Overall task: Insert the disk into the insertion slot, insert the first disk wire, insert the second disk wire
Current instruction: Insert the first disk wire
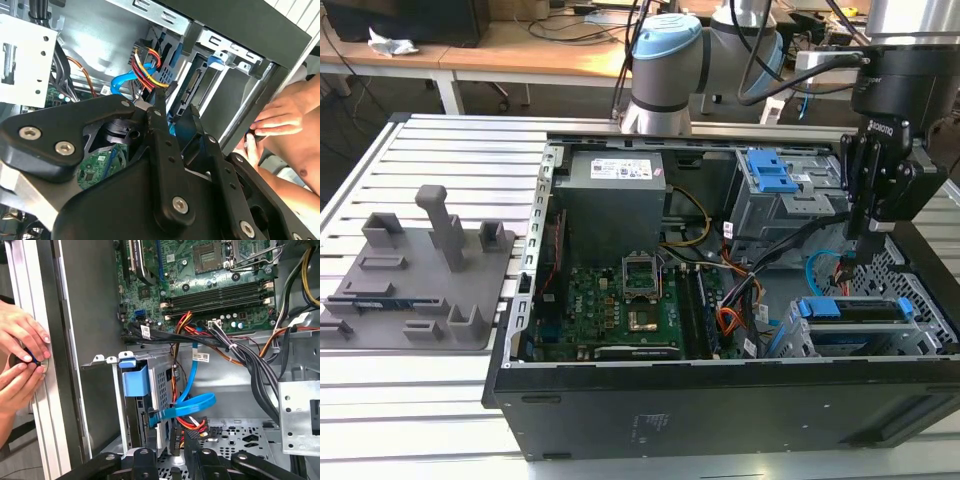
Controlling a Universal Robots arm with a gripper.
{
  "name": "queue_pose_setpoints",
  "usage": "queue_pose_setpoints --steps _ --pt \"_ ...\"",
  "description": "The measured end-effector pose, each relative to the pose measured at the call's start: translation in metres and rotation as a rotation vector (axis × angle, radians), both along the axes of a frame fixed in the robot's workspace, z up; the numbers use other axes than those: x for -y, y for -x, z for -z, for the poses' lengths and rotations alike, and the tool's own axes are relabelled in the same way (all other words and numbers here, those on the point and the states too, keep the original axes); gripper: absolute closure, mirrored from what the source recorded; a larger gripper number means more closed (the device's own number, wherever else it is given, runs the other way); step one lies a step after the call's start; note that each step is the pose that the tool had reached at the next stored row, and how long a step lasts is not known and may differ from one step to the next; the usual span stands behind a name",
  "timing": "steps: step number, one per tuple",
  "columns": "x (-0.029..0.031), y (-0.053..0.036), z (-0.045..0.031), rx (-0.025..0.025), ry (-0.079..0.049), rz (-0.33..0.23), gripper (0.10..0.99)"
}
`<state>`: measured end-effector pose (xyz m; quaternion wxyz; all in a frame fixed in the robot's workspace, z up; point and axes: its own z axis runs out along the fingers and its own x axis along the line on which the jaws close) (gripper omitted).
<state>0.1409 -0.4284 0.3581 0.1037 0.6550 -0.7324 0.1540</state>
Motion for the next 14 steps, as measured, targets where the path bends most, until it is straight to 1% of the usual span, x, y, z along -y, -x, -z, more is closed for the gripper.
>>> queue_pose_setpoints --steps 1,2,5,7,11,14 --pt "-0.0014 0.0000 0.0008 0.0000 0.003 0.000 0.737" --pt "-0.0039 0.0001 0.0022 0.0001 0.013 0.000 0.737" --pt "-0.0045 0.0000 0.0045 0.0001 0.029 0.000 0.737" --pt "-0.0046 0.0000 0.0066 0.0006 0.035 0.000 0.737" --pt "-0.0071 0.0000 0.0112 0.0038 0.039 -0.003 0.737" --pt "-0.0074 0.0000 0.0133 0.0052 0.050 -0.007 0.737"
